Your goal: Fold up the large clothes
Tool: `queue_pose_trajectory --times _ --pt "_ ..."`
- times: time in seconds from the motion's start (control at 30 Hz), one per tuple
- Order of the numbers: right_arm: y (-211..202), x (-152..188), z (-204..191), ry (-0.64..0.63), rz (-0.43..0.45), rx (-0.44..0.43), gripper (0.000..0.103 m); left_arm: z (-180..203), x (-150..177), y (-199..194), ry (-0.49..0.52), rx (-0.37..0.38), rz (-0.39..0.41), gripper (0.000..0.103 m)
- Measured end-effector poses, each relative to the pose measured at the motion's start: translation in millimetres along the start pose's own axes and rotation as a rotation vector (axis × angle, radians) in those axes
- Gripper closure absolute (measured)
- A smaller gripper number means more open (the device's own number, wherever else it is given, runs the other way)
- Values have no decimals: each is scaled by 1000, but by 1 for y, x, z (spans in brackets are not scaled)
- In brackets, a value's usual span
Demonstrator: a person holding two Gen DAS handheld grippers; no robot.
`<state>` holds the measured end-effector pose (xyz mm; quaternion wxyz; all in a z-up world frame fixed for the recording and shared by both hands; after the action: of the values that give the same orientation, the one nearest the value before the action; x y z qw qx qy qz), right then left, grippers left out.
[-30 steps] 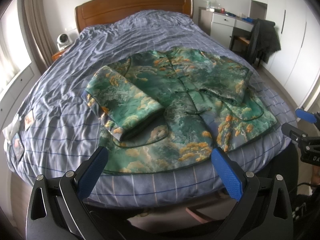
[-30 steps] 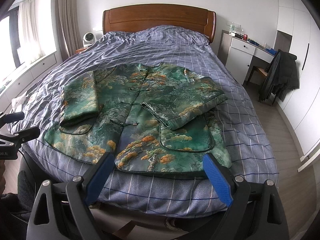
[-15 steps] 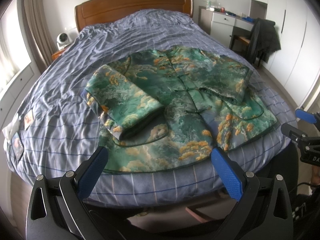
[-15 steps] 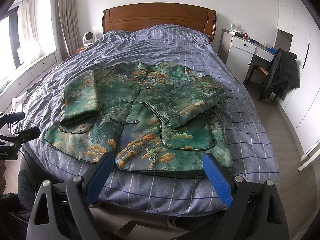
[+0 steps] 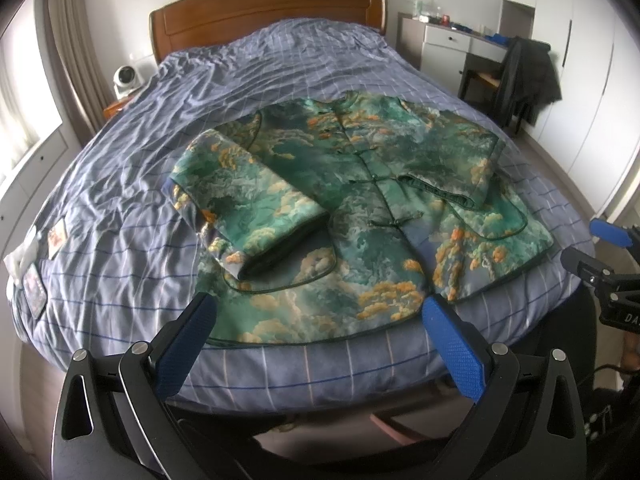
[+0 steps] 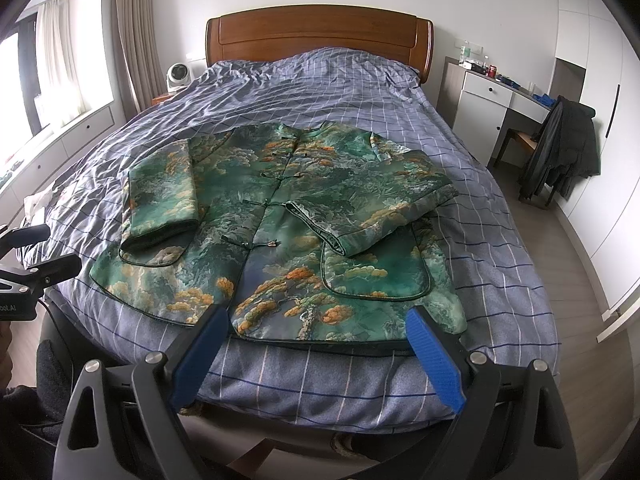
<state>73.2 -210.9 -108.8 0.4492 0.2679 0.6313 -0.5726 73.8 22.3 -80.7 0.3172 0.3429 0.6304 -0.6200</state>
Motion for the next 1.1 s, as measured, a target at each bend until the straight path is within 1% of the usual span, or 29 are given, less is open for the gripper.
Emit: queue_pose_trajectory --times 1.1 --pt "1 1 -3 0 -2 -6 11 -1 -1 0 -3 2 -2 0"
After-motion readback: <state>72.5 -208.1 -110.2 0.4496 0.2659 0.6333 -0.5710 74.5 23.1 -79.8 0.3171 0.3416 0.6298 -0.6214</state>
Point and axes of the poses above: each gripper's, at about its wrist camera, not at the fingertips, and y roughly the way its jaws point, z to its right, x to its underside, the point moved 10 cm from there along y, roughly the way its jaws point, and after that the axes turned 15 degrees about z, right-handed, at the moved point
